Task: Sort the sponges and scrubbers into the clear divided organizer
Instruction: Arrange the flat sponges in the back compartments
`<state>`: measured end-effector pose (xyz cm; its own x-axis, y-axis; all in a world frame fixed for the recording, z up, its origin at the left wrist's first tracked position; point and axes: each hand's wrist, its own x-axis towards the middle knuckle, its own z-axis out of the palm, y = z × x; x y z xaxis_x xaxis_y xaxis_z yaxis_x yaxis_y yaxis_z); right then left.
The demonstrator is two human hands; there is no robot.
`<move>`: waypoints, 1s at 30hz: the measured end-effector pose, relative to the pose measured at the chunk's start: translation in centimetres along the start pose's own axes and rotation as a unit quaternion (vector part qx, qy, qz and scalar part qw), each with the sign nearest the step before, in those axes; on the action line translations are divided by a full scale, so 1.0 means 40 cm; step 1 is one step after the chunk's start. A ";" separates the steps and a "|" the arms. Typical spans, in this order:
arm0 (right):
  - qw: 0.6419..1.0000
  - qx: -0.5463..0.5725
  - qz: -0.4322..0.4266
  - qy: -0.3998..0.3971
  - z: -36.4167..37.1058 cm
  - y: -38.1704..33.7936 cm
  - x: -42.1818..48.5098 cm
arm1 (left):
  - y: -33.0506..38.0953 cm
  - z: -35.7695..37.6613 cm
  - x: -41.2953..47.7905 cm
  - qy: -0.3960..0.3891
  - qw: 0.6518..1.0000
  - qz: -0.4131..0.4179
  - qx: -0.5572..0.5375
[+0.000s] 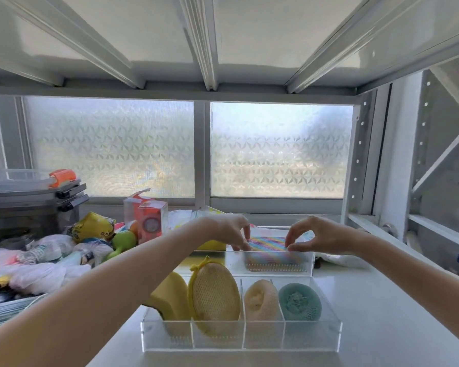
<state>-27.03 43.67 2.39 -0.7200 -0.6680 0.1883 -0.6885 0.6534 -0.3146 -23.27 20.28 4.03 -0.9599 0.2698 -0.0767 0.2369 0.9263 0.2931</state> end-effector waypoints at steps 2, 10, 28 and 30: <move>1.000 0.003 0.003 0.000 0.000 -0.001 0.001 | -0.019 -0.023 -0.010 0.032 0.999 0.026 0.025; 1.000 -0.017 0.012 -0.001 0.006 0.005 0.004 | -0.086 -0.034 -0.041 0.002 0.999 0.033 0.035; 0.999 -0.025 0.022 0.019 0.015 -0.005 -0.021 | -0.085 0.002 -0.014 0.022 0.998 -0.024 0.051; 0.999 -0.032 0.023 0.022 0.016 -0.010 -0.025 | -0.087 0.006 -0.004 0.022 0.997 -0.031 0.073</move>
<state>-25.98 43.81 1.72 -0.7535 -0.6212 0.2153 -0.6574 0.7057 -0.2642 -23.89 17.08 2.81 -0.9784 0.2012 -0.0477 0.1923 0.9702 0.1475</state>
